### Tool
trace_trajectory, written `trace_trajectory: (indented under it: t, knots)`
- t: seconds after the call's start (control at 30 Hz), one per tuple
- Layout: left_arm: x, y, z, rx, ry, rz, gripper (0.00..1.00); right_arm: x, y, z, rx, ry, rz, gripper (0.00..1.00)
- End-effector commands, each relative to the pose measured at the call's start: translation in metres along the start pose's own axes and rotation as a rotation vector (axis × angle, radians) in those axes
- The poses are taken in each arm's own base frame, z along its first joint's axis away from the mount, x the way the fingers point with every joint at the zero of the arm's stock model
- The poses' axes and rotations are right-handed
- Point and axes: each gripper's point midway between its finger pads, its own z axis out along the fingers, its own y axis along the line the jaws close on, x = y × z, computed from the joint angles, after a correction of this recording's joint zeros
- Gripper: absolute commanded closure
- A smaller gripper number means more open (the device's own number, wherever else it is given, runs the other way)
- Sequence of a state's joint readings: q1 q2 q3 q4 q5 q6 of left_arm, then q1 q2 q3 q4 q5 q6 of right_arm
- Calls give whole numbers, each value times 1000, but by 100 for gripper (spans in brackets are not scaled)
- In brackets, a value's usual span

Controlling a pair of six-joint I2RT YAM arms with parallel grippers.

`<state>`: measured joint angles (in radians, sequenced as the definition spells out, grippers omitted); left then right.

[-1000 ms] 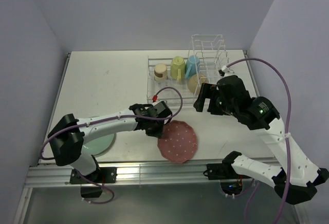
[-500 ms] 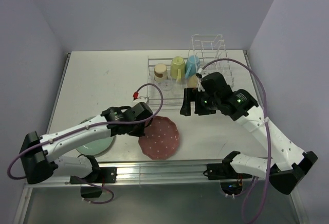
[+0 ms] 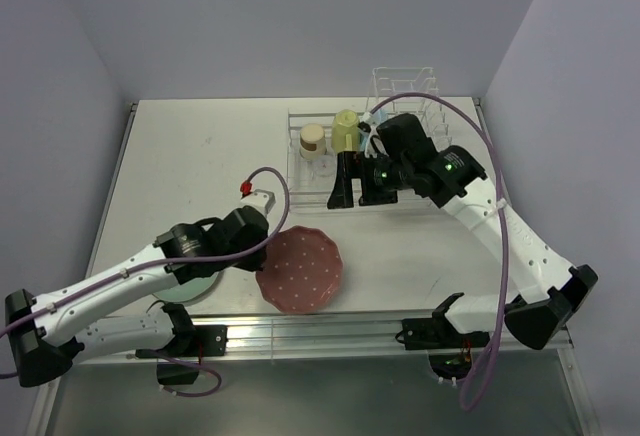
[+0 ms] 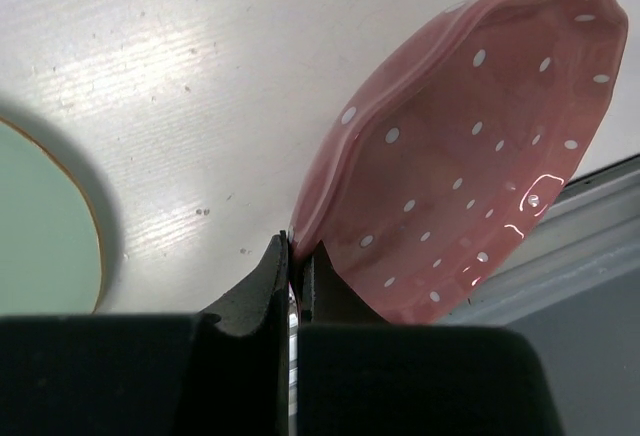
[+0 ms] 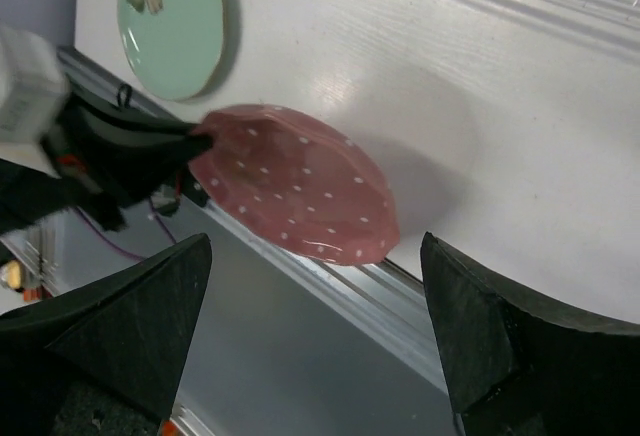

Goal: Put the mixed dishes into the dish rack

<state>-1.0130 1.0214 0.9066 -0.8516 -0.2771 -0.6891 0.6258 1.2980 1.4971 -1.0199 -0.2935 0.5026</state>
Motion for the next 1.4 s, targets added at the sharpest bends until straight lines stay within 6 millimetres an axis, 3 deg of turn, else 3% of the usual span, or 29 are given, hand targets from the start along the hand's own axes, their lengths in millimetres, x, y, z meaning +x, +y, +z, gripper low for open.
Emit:
trace_trajectory:
  t: [0.0,0.27,0.43,0.73,1.07,1.37]
  knots:
    - [-53,-38,-35,217,-210,-26,100,5,7,-5,-101,-57,-188,8]
    - [-49,-43,-58,307,-208,29,100,4,-2,-13,-109,-107,-441,9]
    - [-52,-45,-69,332,-223,33,100,5,10,-11,-209,-107,-619,10]
    - [-57,-49,-84,368,-236,65,100,50,40,-1,-509,57,-629,16]
    - [-64,-56,-91,404,-255,77,100,78,39,31,-549,208,-622,24]
    - [-67,-62,-97,441,-267,82,100,88,36,57,-544,267,-633,28]
